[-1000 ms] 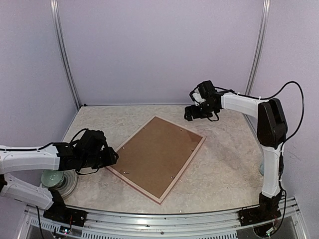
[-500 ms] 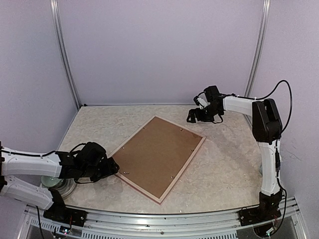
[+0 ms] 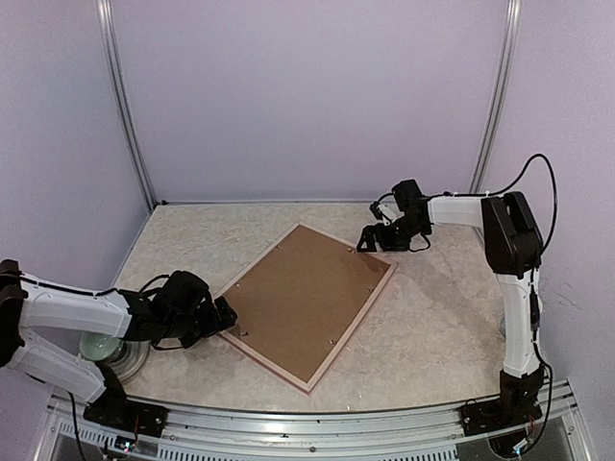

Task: Put the photo into the frame
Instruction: Rotate the photo frame at the center of the board.

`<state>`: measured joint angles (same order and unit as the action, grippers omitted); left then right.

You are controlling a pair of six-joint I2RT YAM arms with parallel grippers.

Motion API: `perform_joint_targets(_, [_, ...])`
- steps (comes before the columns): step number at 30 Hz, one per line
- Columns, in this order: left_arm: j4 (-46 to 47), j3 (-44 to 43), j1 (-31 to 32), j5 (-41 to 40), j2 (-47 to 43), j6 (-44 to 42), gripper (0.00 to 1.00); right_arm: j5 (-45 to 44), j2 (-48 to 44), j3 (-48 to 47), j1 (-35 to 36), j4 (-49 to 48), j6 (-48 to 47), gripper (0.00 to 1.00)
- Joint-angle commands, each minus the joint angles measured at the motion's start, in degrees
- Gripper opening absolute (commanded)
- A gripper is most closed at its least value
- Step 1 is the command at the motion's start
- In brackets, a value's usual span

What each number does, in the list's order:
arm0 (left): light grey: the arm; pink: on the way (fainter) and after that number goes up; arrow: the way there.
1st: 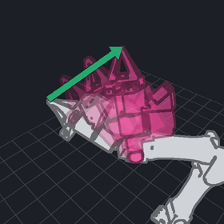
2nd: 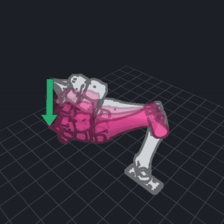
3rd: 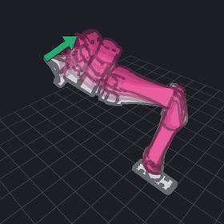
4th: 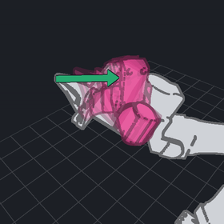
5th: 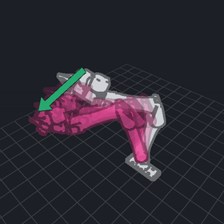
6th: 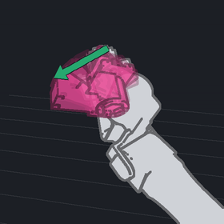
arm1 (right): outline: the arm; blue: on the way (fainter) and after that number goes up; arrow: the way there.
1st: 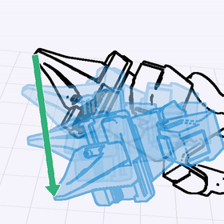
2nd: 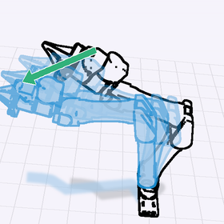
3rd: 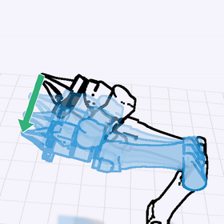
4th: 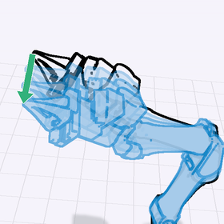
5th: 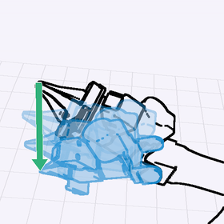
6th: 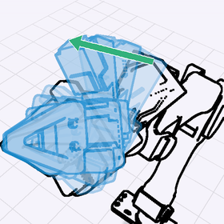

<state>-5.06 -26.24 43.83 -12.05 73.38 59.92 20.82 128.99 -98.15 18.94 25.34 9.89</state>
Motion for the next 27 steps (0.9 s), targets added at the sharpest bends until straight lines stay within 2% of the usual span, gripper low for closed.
perform_joint_targets(1, [3.2,-1.4,-2.4,1.4,2.9,-2.5,0.99,2.1,-2.5,6.1,0.1,-1.8,-0.5,0.99])
perform_joint_targets(17, [8.9,-11.8,-7.6,3.6,18.6,-8.1,0.99,3.1,-16.9,26.0,1.5,-8.9,3.2,0.99])
perform_joint_targets(27, [9.5,-20.3,-10.9,6.6,27.8,-11.3,0.99,-2.0,-26.8,36.2,8.0,-9.7,7.5,0.99])
